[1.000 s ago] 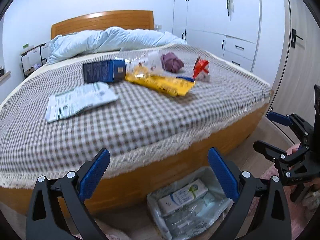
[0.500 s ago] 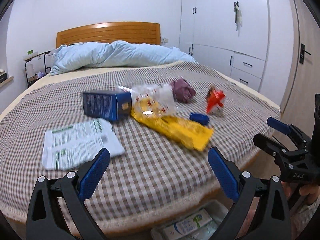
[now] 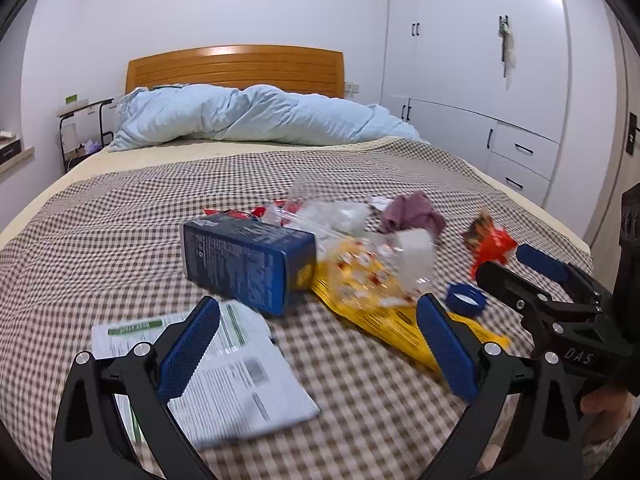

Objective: Collect trash
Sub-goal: 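Raise both tools from the bin back over the bed, then grasp the clear plastic cup with the right tool while the left tool grasps the blue box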

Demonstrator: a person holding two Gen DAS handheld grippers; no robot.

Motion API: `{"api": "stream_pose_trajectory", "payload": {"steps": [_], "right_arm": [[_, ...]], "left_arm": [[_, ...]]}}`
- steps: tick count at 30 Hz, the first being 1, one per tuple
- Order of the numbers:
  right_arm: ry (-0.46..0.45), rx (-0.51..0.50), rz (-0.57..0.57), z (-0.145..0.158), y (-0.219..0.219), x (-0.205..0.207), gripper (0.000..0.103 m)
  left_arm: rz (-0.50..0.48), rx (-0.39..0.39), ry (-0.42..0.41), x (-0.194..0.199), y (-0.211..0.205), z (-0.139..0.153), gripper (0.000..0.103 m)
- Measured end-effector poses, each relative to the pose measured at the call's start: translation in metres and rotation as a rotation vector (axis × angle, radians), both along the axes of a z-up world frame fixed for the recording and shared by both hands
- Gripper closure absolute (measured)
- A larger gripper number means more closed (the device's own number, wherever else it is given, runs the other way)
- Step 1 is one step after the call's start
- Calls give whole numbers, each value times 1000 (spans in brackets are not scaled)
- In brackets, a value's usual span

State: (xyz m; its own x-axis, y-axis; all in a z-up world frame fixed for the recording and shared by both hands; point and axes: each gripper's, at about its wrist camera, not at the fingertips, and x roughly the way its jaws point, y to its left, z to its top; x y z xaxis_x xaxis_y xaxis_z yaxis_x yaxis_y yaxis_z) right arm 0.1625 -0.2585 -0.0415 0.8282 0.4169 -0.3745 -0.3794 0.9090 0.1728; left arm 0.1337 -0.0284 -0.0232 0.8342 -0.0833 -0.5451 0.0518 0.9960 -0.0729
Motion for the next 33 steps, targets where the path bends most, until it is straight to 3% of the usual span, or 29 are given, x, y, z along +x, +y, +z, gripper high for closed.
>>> {"api": "stream_pose_trajectory", "payload": {"steps": [6, 10, 18, 21, 22, 23, 25, 26, 29, 33], "right_arm": [[108, 100, -40, -4, 13, 37, 8], [228, 194, -55, -13, 16, 61, 8], [440, 378, -55, -34, 21, 88, 8], [470, 419, -39, -36, 19, 90, 10], [473, 428, -27, -36, 19, 90, 29], [473, 456, -7, -35, 17, 90, 38], [476, 467, 12, -32, 15, 90, 42], [468, 471, 30, -30, 14, 90, 76], [458, 483, 37, -23, 6, 85, 83], [459, 467, 10, -25, 1, 82, 83]], "left_arm": [[25, 7, 22, 32, 12, -6, 8], [44, -3, 41, 45, 19, -13, 8], [41, 0, 47, 52, 24, -17, 8], [41, -3, 46, 52, 25, -17, 8], [41, -2, 46, 51, 26, -17, 8], [42, -2, 46, 52, 25, -17, 8], [43, -3, 46, 51, 25, -17, 8], [43, -4, 45, 51, 25, -17, 8], [44, -2, 40, 50, 23, -15, 8], [39, 0, 37, 50, 19, -14, 8]]}}
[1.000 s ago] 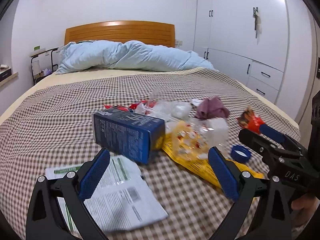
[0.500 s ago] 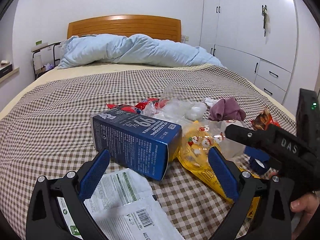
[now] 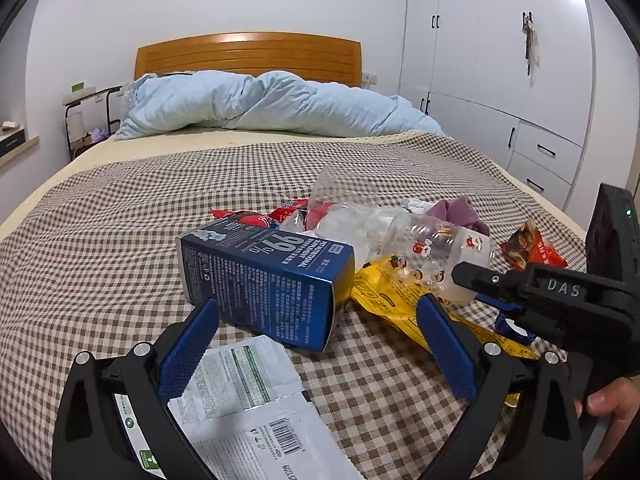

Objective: Collect trash
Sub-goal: 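Grasp the clear plastic cup with the right tool while the left tool grasps the blue box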

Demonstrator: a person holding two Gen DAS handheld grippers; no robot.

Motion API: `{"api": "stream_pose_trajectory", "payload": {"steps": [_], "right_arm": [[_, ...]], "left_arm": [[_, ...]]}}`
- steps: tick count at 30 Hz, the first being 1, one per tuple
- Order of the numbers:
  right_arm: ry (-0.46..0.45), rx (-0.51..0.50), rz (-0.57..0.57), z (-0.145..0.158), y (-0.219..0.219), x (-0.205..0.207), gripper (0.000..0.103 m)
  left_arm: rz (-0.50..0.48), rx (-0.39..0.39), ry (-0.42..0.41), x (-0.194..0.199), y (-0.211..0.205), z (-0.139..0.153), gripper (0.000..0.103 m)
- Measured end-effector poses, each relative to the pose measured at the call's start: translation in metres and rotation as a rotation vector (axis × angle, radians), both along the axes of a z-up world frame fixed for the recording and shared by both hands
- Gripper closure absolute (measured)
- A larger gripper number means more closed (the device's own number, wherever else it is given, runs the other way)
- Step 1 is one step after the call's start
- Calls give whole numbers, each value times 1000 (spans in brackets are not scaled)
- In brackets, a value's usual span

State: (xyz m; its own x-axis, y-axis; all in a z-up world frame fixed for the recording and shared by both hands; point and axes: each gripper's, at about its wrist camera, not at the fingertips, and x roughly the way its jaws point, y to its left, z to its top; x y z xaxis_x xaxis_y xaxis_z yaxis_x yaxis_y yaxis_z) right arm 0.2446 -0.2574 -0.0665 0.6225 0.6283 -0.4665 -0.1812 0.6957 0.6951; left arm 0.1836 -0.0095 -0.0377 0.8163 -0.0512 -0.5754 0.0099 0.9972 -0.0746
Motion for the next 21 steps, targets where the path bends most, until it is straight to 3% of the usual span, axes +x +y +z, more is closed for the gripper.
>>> {"api": "stream_pose_trajectory", "payload": {"steps": [4, 7, 17, 21], "right_arm": [[-3, 0, -18, 1, -7, -2, 83], [-60, -33, -33, 8, -8, -6, 100], [-241, -209, -90, 30, -26, -31, 100], [-291, -250, -134, 37, -43, -37, 100]], "left_arm": [[-4, 15, -6, -2, -2, 1, 8], [-3, 7, -9, -1, -2, 3, 8], [12, -7, 2, 4, -8, 4, 8], [78, 3, 26, 18, -16, 4, 8]]}}
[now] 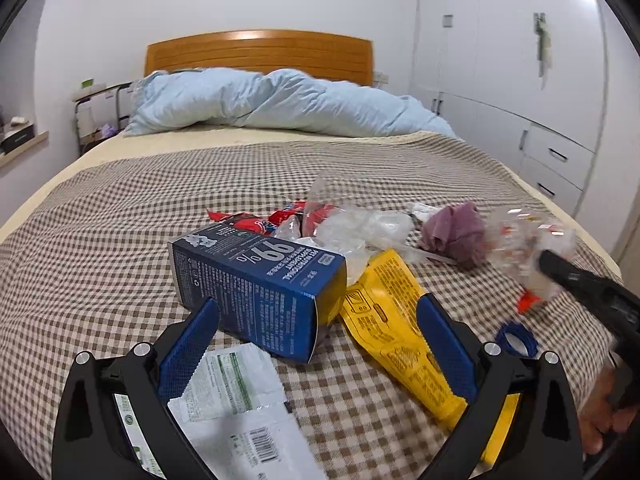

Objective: Collect trash
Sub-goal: 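Grasp the clear plastic cup with the right tool while the left tool grasps the blue box, then carry the blue box and clear cup down to the floor bin with both tools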

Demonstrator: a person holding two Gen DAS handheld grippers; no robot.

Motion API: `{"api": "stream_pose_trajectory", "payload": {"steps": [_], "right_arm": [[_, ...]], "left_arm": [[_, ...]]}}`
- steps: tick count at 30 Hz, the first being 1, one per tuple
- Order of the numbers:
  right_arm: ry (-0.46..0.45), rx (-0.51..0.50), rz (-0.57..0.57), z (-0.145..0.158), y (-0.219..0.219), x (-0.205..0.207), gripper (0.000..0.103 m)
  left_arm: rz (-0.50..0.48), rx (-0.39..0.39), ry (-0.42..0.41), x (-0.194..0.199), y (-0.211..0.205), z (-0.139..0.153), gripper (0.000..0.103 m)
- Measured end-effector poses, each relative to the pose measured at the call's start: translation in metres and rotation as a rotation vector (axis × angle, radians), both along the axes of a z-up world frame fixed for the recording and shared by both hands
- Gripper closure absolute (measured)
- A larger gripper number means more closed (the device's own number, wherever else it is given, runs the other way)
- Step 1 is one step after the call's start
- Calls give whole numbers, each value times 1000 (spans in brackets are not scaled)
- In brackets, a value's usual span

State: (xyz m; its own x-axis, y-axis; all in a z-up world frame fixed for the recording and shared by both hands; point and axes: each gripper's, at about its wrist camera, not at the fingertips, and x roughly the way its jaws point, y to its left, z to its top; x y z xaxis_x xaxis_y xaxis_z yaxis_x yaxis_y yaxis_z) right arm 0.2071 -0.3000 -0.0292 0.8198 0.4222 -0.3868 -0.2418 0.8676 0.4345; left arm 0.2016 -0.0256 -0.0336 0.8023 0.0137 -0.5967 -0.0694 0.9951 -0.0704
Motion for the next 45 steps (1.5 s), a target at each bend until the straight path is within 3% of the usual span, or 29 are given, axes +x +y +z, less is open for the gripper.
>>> {"api": "stream_pose_trajectory", "payload": {"steps": [2, 7, 11, 15, 16, 17, 23, 33, 45], "right_arm": [[-25, -2, -21, 4, -10, -3, 100], [-81, 7, -53, 17, -29, -11, 100], [-101, 40, -65, 23, -43, -16, 100], [-105, 56, -73, 25, -52, -19, 100], [-107, 56, -73, 27, -52, -19, 100], [-109, 54, -74, 29, -52, -20, 100], [-123, 20, -78, 31, -51, -32, 100], [-138, -85, -71, 29, -48, -60, 100], [-174, -134, -18, 33, -51, -115, 100]], "left_arm": [[39, 3, 23, 13, -6, 1, 8], [230, 166, 102, 58, -23, -7, 8], [342, 221, 166, 81, -23, -21, 8], [395, 156, 218, 85, -10, -31, 8], [384, 117, 222, 81, -6, -34, 8], [372, 104, 221, 77, -3, -35, 14], [251, 60, 169, 47, 6, -27, 27], [87, 53, 27, -20, 20, 7, 30], [-13, 79, -50, -87, -14, 47, 35]]}}
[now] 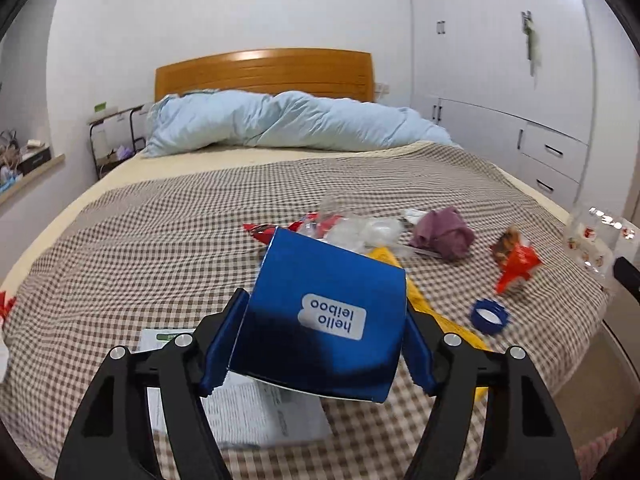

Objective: Collect trash
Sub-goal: 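Carry the blue box and clear cup down to the floor bin with both tools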

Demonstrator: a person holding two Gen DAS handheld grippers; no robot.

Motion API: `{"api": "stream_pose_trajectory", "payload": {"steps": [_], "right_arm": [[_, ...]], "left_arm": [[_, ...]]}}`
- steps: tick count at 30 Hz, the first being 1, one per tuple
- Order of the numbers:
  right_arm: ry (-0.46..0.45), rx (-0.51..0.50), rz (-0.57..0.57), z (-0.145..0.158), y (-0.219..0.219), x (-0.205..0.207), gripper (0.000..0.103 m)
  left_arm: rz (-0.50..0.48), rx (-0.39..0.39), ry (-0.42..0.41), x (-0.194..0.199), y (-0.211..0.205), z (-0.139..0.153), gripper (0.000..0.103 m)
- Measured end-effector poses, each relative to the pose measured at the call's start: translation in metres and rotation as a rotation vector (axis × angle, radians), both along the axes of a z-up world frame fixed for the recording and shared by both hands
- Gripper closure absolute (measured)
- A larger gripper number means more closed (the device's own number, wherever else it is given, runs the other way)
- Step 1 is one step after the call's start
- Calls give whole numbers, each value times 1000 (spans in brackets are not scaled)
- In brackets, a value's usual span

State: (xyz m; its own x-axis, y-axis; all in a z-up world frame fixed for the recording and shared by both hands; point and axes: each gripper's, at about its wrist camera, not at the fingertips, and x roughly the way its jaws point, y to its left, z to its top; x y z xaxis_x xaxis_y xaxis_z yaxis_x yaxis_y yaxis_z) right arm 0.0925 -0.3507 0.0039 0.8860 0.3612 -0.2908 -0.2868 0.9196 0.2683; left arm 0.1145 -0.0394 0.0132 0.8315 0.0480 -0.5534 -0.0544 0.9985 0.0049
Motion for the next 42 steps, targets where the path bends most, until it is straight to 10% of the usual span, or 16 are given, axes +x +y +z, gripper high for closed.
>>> {"api": "stream_pose_trajectory", "payload": {"steps": [19, 42], "right_arm": [[62, -65, 101, -23, -16, -68, 100], [264, -219, 213, -89, -10, -122, 100]], "left_arm": [[-200, -80, -57, -99, -44, 29, 36], [-421, -213, 52, -152, -83, -34, 36]]}}
